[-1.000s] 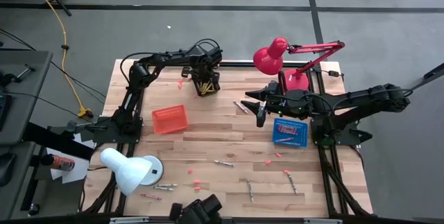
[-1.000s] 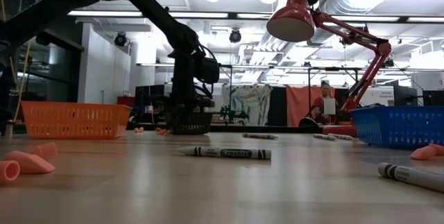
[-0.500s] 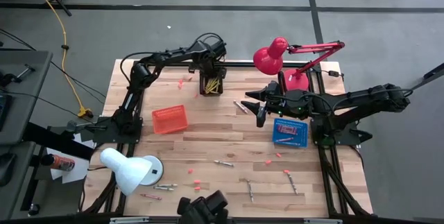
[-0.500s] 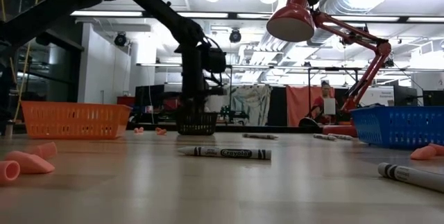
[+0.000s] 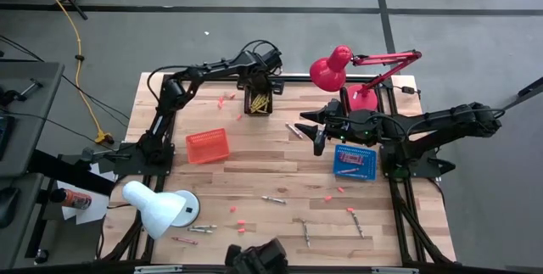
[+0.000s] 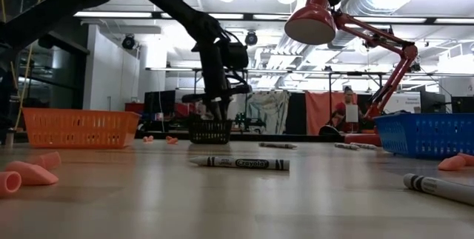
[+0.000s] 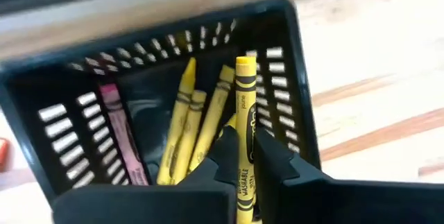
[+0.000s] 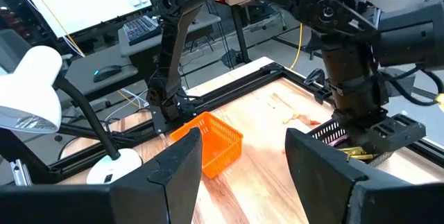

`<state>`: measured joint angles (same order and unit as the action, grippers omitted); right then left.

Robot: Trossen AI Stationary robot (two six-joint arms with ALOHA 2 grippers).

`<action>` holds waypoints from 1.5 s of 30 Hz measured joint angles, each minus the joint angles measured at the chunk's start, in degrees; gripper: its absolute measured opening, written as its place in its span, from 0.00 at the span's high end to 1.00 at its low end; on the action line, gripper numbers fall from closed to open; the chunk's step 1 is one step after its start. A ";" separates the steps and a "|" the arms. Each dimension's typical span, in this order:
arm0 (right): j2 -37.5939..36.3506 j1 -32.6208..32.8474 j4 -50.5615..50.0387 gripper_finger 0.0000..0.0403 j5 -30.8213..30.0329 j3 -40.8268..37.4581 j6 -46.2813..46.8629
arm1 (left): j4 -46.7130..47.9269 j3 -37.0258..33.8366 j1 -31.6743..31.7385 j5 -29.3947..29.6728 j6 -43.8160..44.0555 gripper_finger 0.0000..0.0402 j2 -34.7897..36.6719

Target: Sort crayons

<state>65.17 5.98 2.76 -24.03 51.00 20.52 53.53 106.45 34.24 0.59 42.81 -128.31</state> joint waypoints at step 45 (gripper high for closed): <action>0.00 -0.01 -0.74 0.51 0.00 0.00 0.35 | 1.19 -9.79 3.59 8.46 -0.68 0.77 0.42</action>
<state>65.17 5.97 2.02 -24.03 51.00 20.87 54.72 96.66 37.82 9.05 42.13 -127.89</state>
